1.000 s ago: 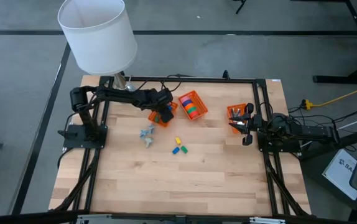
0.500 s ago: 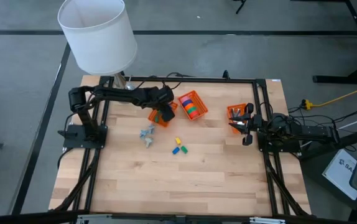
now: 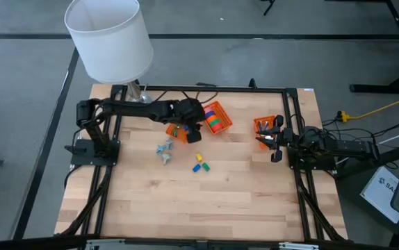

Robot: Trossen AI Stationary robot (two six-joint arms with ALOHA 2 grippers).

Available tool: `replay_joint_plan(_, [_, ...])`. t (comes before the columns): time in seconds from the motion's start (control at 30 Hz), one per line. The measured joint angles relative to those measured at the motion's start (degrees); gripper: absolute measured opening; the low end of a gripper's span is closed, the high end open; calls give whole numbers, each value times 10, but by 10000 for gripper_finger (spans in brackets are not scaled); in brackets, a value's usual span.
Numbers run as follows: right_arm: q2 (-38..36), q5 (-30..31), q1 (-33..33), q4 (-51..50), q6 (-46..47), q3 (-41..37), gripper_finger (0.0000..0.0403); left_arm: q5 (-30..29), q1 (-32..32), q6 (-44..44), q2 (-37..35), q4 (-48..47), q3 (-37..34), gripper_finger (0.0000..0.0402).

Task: Pick and place Stapler, Stapler remover, tape
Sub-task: Put the yellow stapler into the left orange bin

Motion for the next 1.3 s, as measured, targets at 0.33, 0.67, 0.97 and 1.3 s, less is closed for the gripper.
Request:
replay_joint_plan(0.33, [0, 0, 0, 0, 0, 0, 108, 1, -39, 32, 0, -30, 55, 115])
replay_joint_plan(0.67, [0, 0, 0, 0, 0, 0, 108, 13, -40, 59, 0, -88, 132, 107])
replay_joint_plan(0.97, [0, 0, 0, 0, 0, 0, 108, 34, -41, 50, 17, -80, 134, 104])
replay_joint_plan(1.3, [0, 0, 0, 0, 0, 0, 108, 63, -59, 87, 50, -73, 134, 104])
